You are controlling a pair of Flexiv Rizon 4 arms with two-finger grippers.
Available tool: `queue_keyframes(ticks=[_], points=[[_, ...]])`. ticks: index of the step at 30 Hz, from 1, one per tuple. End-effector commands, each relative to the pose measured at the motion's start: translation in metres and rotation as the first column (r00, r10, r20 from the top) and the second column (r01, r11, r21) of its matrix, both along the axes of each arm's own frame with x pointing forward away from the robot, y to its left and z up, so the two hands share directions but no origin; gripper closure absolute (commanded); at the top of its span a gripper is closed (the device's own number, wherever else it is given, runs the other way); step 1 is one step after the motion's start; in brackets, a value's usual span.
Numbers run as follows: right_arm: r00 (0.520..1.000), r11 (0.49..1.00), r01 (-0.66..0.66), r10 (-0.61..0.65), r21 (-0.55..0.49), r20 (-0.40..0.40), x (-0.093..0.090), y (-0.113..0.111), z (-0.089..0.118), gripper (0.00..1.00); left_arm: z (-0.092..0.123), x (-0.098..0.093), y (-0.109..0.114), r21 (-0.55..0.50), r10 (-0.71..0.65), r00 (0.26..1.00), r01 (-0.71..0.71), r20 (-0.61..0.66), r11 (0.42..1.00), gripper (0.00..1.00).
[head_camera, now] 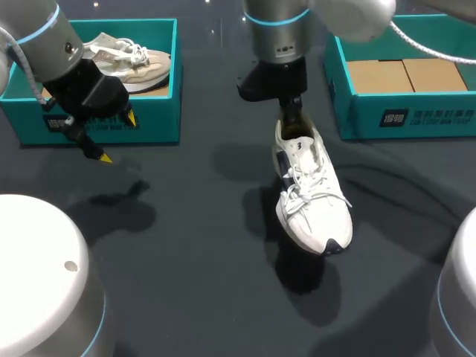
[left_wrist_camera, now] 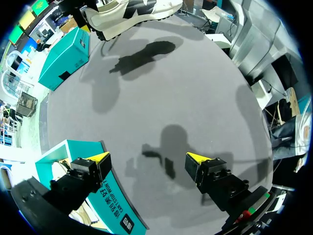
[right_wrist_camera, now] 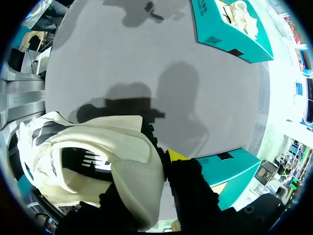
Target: Take the shoe out of the shoebox, open the shoe tongue, remove and reinsert the insole, then place the shoe into the shoebox
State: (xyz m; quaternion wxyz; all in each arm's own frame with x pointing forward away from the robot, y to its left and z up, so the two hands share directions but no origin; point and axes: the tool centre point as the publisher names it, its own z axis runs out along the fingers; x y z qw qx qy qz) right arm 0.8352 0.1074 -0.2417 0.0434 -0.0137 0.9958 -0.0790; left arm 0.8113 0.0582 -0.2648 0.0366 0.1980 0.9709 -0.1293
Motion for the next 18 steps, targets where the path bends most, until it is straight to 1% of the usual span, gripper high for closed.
queue_keyframes(ticks=[1, 3, 6, 9, 11, 13, 14, 15, 18], points=[[1.000, 1.000, 0.019, -0.020, 0.019, 0.010, 0.011, -0.019, 0.014, 1.00, 0.000, 0.000, 0.000, 0.003, 0.000, 1.000, 0.000, 0.001, 1.000, 0.00], [0.999, 1.000, 0.025, -0.026, 0.019, 0.026, 0.019, -0.031, 0.025, 1.00, 0.000, 0.000, 0.000, 0.003, 0.000, 1.000, 0.000, 0.001, 1.000, 0.00], [0.999, 0.999, 0.019, -0.020, 0.027, 0.044, 0.037, -0.050, 0.044, 1.00, 0.000, 0.000, 0.000, 0.003, 0.000, 1.000, 0.000, 0.001, 1.000, 0.00], [0.998, 0.999, 0.036, -0.036, 0.000, 0.057, 0.053, -0.070, 0.064, 1.00, 0.000, 0.000, 0.000, 0.003, 0.000, 1.000, 0.000, 0.001, 1.000, 0.00], [0.995, 0.996, 0.073, -0.069, -0.053, 0.073, 0.066, -0.085, 0.077, 1.00, 0.000, 0.000, 0.000, 0.003, 0.000, 1.000, 0.000, 0.001, 1.000, 0.00], [0.995, 0.998, 0.041, -0.037, -0.042, 0.089, 0.081, -0.103, 0.090, 1.00, 0.000, 0.000, 0.000, 0.003, 0.000, 1.000, 0.000, 0.001, 1.000, 0.00], [0.995, 0.999, 0.033, -0.029, -0.041, 0.097, 0.089, -0.110, 0.093, 1.00, 0.000, 0.000, 0.000, 0.003, 0.000, 1.000, 0.000, 0.001, 1.000, 0.00], [0.994, 1.000, 0.017, -0.018, 0.001, 0.106, 0.097, -0.117, 0.095, 1.00, 0.000, 0.000, 0.000, 0.003, 0.000, 1.000, 0.000, 0.001, 1.000, 0.00], [0.994, 1.000, 0.017, -0.018, 0.001, 0.106, 0.097, -0.117, 0.095, 1.00, 0.000, 0.000, 0.000, 0.003, 0.000, 1.000, 0.000, 0.001, 1.000, 0.00]])
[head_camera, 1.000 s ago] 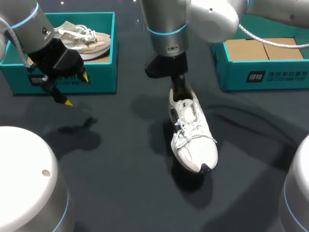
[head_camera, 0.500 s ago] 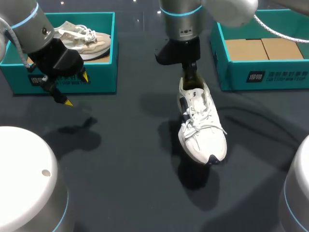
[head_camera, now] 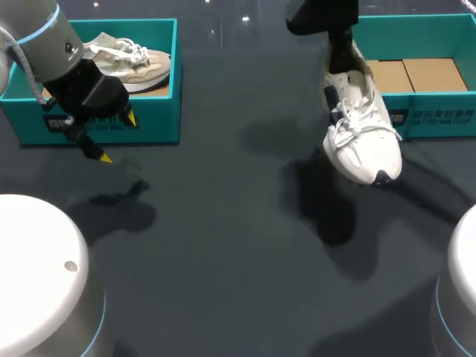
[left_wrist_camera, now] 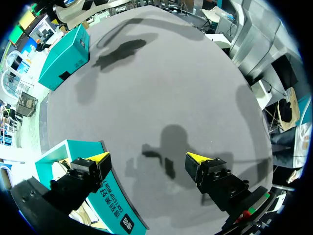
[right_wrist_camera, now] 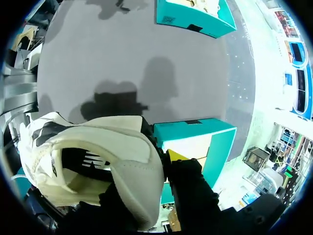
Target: Take the shoe out of the shoebox, open the shoe tongue, remove and reinsert the insole, then place the shoe into the shoebox
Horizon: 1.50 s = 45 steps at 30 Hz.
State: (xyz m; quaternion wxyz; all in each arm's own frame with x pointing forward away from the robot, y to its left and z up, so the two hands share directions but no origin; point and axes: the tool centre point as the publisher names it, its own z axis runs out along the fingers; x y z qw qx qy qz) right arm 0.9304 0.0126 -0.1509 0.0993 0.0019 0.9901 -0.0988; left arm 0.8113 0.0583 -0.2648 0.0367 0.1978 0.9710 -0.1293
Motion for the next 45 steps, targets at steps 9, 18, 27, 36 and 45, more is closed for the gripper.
queue_keyframes(ticks=[9, 18, 27, 36, 45], points=[[1.000, 0.999, -0.008, 0.009, 0.037, -0.008, 0.002, -0.022, 0.004, 1.00, 0.000, 0.000, 0.000, 0.003, 0.000, 1.000, 0.000, 0.001, 1.000, 0.00], [0.999, 0.999, -0.023, 0.025, -0.035, 0.047, 0.060, -0.091, 0.023, 1.00, 0.000, 0.000, 0.000, 0.003, 0.000, 1.000, 0.000, 0.001, 1.000, 0.00], [0.995, 0.993, -0.064, 0.070, -0.097, 0.066, 0.147, -0.162, 0.037, 1.00, 0.000, 0.000, 0.000, 0.003, 0.000, 1.000, 0.000, 0.001, 1.000, 0.00], [0.997, 0.994, -0.046, 0.053, -0.103, 0.064, 0.156, -0.170, 0.038, 1.00, 0.000, 0.000, 0.000, 0.003, 0.000, 1.000, 0.000, 0.001, 1.000, 0.00], [0.993, 0.992, -0.028, 0.042, -0.125, 0.111, 0.178, -0.201, 0.039, 1.00, 0.000, 0.000, 0.000, 0.003, 0.000, 1.000, 0.000, 0.001, 1.000, 0.00]])
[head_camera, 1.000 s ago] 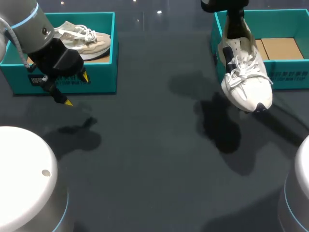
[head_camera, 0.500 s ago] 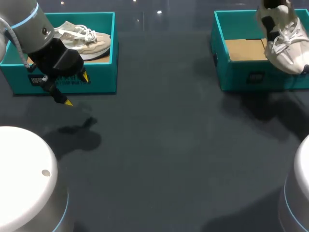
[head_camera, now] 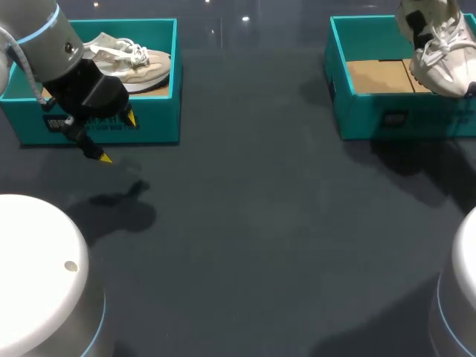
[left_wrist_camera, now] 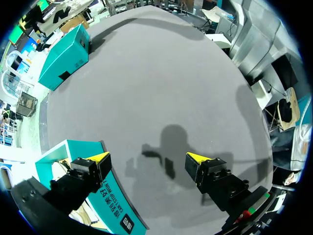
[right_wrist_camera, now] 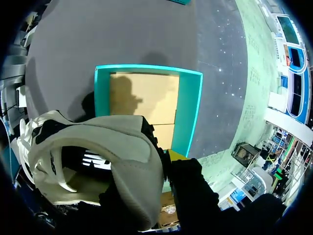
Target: Take the shoe out of the shoebox, open the shoe tongue, remove and reinsert the insole, then place the shoe into the shoebox
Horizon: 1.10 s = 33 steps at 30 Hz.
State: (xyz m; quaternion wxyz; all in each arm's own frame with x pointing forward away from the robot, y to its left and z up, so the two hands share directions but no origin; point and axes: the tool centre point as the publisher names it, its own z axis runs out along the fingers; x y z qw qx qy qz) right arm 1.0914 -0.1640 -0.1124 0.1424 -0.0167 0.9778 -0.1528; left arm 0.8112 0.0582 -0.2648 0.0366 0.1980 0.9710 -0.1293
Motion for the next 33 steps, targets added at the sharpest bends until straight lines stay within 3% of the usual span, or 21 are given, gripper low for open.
queue_keyframes(ticks=[1, 6, 10, 14, 17, 19, 21, 22, 23, 24, 33], points=[[0.999, 1.000, -0.011, 0.012, -0.015, 0.033, 0.026, -0.035, -0.001, 1.00, 0.000, 0.000, 0.000, 0.003, 0.000, 1.000, 0.000, 0.001, 1.000, 0.00], [0.999, 1.000, -0.020, 0.021, -0.024, 0.027, 0.059, -0.071, -0.007, 1.00, 0.000, 0.000, 0.000, 0.003, 0.000, 1.000, 0.000, 0.001, 1.000, 0.00], [0.998, 0.998, -0.058, 0.057, 0.022, 0.028, 0.073, -0.091, -0.015, 1.00, 0.000, 0.000, 0.000, 0.003, 0.000, 1.000, 0.000, 0.001, 1.000, 0.00], [0.998, 0.998, 0.063, -0.064, 0.029, 0.013, 0.078, -0.111, -0.027, 1.00, 0.000, 0.000, 0.000, 0.003, 0.000, 1.000, 0.000, 0.001, 1.000, 0.00], [0.968, 0.966, 0.241, -0.245, 0.091, 0.047, 0.065, -0.128, -0.034, 1.00, 0.000, 0.000, 0.000, 0.003, 0.000, 1.000, 0.000, 0.001, 1.000, 0.00], [0.917, 0.916, 0.382, -0.393, 0.120, 0.076, 0.051, -0.140, -0.039, 1.00, 0.000, 0.000, 0.000, 0.003, 0.000, 1.000, 0.000, 0.001, 1.000, 0.00], [0.835, 0.836, 0.538, -0.546, 0.107, 0.068, 0.036, -0.150, -0.046, 1.00, 0.000, 0.000, 0.000, 0.003, 0.000, 1.000, 0.000, 0.001, 1.000, 0.00], [0.766, 0.763, 0.632, -0.642, 0.134, 0.042, 0.029, -0.158, -0.050, 1.00, 0.000, 0.000, 0.000, 0.003, 0.000, 1.000, 0.000, 0.001, 1.000, 0.00], [0.635, 0.628, 0.768, -0.772, 0.127, -0.022, 0.019, -0.166, -0.054, 1.00, 0.000, 0.000, 0.000, 0.003, 0.000, 1.000, 0.000, 0.001, 1.000, 0.00], [0.488, 0.488, 0.873, -0.868, 0.025, -0.091, 0.010, -0.170, -0.057, 1.00, 0.000, 0.000, 0.000, 0.003, 0.000, 1.000, 0.000, 0.001, 1.000, 0.00], [0.488, 0.488, 0.873, -0.868, 0.025, -0.091, 0.010, -0.170, -0.057, 1.00, 0.000, 0.000, 0.000, 0.003, 0.000, 1.000, 0.000, 0.001, 1.000, 0.00]])
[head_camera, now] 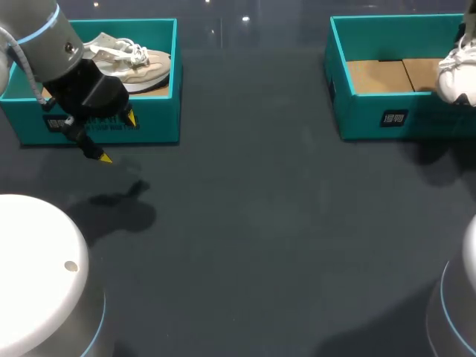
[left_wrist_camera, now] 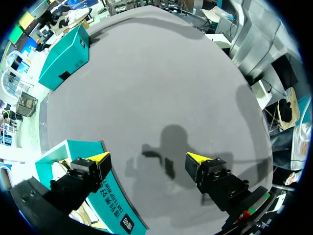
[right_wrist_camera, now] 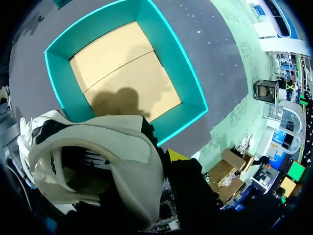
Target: Take the shoe out of the shoebox, open the shoe tongue, remove and reinsert the insole, then place the shoe into the shoebox
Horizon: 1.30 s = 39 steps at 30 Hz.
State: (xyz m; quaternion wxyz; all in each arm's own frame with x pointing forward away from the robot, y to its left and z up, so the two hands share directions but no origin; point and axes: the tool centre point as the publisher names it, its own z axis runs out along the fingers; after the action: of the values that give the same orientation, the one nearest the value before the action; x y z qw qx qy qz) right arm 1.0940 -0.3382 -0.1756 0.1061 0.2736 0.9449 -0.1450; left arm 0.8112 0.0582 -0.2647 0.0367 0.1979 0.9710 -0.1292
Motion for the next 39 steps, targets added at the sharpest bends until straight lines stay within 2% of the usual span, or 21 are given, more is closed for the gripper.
queue_keyframes(ticks=[1, 10, 12, 13, 17, 21, 23, 36, 37, 39], points=[[0.885, 0.891, 0.454, -0.451, -0.004, -0.113, 0.008, 0.004, 0.006, 1.00, 0.000, 0.000, 0.000, 0.003, 0.000, 1.000, 0.000, 0.001, 1.000, 0.00], [0.885, 0.891, 0.454, -0.451, -0.004, -0.113, 0.008, 0.004, 0.006, 1.00, 0.000, 0.000, 0.000, 0.003, 0.000, 1.000, 0.000, 0.001, 1.000, 0.00], [0.848, 0.846, 0.528, -0.520, 0.074, -0.099, 0.008, -0.006, 0.007, 1.00, 0.000, 0.000, 0.000, 0.003, 0.000, 1.000, 0.000, 0.001, 1.000, 0.00], [0.815, 0.808, 0.580, -0.575, 0.108, -0.072, 0.006, -0.011, 0.008, 1.00, 0.000, 0.000, 0.000, 0.003, 0.000, 1.000, 0.000, 0.001, 1.000, 0.00], [0.750, 0.728, 0.639, -0.661, 0.250, 0.008, -0.008, -0.026, 0.008, 1.00, 0.000, 0.000, 0.000, 0.003, 0.000, 1.000, 0.000, 0.001, 1.000, 0.00], [0.681, 0.669, 0.696, -0.730, 0.260, 0.058, -0.019, -0.030, 0.005, 1.00, 0.000, 0.000, 0.000, 0.003, 0.000, 1.000, 0.000, 0.001, 1.000, 0.00], [0.669, 0.660, 0.706, -0.740, 0.257, 0.063, -0.021, -0.030, 0.003, 1.00, 0.000, 0.000, 0.000, 0.003, 0.000, 1.000, 0.000, 0.001, 1.000, 0.00], [0.669, 0.660, 0.706, -0.740, 0.257, 0.063, -0.021, -0.030, 0.003, 1.00, 0.000, 0.000, 0.000, 0.003, 0.000, 1.000, 0.000, 0.001, 1.000, 0.00], [0.655, 0.657, 0.712, -0.749, 0.248, 0.104, -0.021, -0.029, 0.003, 1.00, 0.000, 0.000, 0.000, 0.003, 0.000, 1.000, 0.000, 0.001, 1.000, 0.00], [0.651, 0.652, 0.698, -0.750, 0.297, 0.118, -0.023, -0.029, -0.002, 1.00, 0.000, 0.000, 0.000, 0.003, 0.000, 1.000, 0.000, 0.001, 1.000, 0.00]])
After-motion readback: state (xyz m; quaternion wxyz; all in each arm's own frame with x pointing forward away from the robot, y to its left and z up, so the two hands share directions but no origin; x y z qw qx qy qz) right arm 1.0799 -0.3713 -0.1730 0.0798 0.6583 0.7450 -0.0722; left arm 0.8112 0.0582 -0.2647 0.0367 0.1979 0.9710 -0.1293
